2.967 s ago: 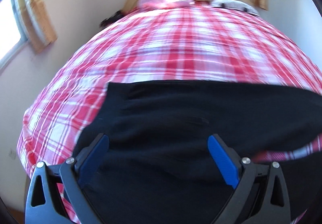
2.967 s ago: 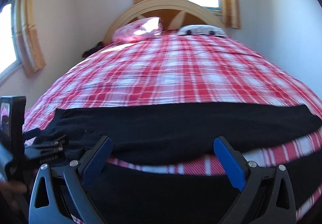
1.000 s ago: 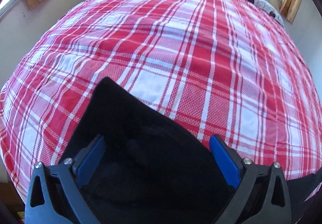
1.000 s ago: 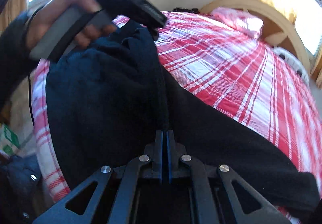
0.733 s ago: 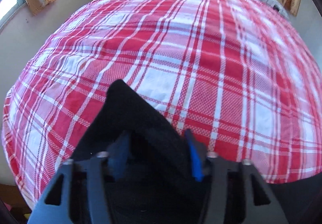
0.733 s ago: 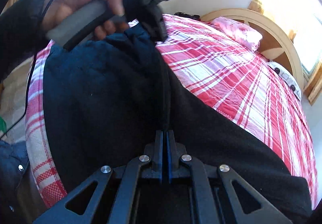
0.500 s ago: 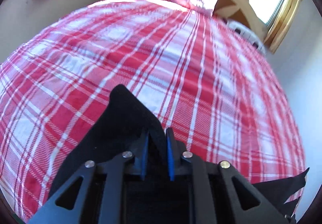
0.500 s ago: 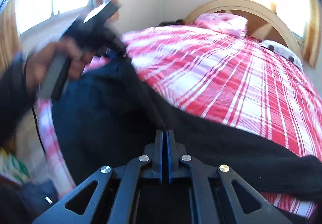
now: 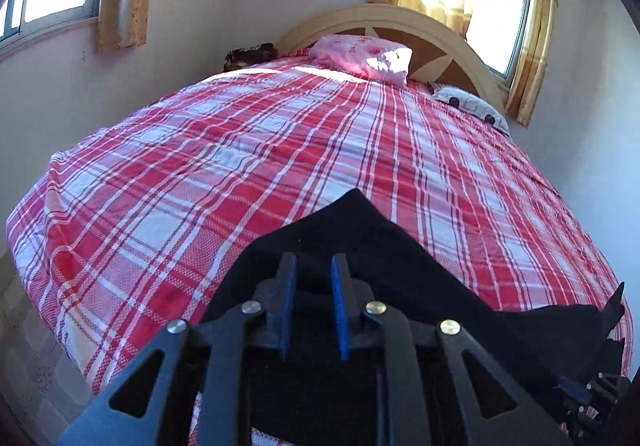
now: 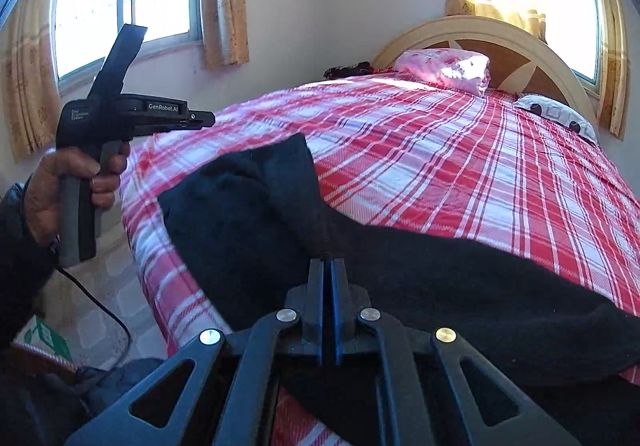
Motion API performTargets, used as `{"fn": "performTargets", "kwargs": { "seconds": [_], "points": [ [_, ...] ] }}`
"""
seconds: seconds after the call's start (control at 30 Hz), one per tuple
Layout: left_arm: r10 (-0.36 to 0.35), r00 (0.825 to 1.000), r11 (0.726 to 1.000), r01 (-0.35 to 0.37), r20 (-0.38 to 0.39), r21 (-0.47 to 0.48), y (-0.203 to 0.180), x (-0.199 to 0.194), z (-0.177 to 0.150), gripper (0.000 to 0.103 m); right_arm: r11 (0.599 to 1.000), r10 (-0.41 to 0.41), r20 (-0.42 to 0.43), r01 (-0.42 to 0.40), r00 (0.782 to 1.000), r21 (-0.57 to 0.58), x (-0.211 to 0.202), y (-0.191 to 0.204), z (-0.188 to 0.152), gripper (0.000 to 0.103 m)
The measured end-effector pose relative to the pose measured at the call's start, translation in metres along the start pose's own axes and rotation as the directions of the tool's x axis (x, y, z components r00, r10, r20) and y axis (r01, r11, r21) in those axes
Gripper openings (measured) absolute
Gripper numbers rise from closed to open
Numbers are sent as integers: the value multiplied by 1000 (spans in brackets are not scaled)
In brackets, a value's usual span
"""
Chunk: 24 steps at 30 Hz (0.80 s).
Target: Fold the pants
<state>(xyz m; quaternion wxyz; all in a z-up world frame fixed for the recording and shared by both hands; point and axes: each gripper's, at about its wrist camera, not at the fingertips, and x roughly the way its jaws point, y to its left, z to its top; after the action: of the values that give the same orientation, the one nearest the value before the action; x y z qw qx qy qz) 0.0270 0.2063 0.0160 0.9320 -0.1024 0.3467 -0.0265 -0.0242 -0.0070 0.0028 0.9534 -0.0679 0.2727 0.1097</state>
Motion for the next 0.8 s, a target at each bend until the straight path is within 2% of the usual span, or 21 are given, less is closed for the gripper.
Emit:
{"fn": "performTargets", "kwargs": {
  "seconds": [0.03, 0.07, 0.1, 0.13, 0.17, 0.23, 0.3, 0.43, 0.57, 0.67, 0.73, 0.8],
  "points": [
    [-12, 1000, 1000, 12, -28, -3, -1, 4, 1, 26, 1000, -7, -13, 7, 1000, -11, 3, 3, -4, 4],
    [-25, 999, 1000, 25, -44, -1, -3, 7, 3, 37, 1000, -10, -22, 10, 1000, -18, 5, 5, -6, 4],
    [-38, 998, 999, 38, -55, 1, -7, 10, 8, 53, 1000, -9, -31, 8, 999, -30, 6, 9, -9, 4],
    [-49, 997, 999, 49, -60, 3, -10, 10, 10, 61, 999, 1, -35, -3, 999, -39, 5, 15, -12, 4],
    [-72, 995, 997, 72, -65, 4, -15, 11, 15, 74, 998, 24, -41, -26, 999, -48, 6, 21, -14, 4],
    [-103, 992, 995, 102, -69, -12, -22, 16, 24, 77, 994, 52, -60, -57, 997, -95, 8, 36, -22, 4],
    [-112, 988, 994, 110, -107, -28, -31, 31, 31, 82, 984, 21, -87, -36, 996, -172, 15, 53, -32, 4],
    [-76, 976, 997, 75, -206, -16, -55, 66, 29, 82, 974, -36, -124, 7, 992, -226, 31, 65, -51, 4],
    [55, 955, 996, -34, -291, 77, -80, 106, 22, 82, 975, -44, -118, 17, 992, -220, 33, 64, -53, 4],
    [161, 926, 984, -124, -342, 128, -84, 127, 17, 81, 973, -53, -116, 25, 992, -228, 34, 66, -56, 4],
    [196, 920, 977, -156, -338, 143, -81, 130, 14, 65, 970, -64, -110, 36, 992, -239, 34, 69, -58, 4],
    [194, 928, 977, -153, -318, 147, -74, 125, 11, 43, 968, -74, -103, 47, 992, -247, 34, 70, -59, 4]
  ]
}}
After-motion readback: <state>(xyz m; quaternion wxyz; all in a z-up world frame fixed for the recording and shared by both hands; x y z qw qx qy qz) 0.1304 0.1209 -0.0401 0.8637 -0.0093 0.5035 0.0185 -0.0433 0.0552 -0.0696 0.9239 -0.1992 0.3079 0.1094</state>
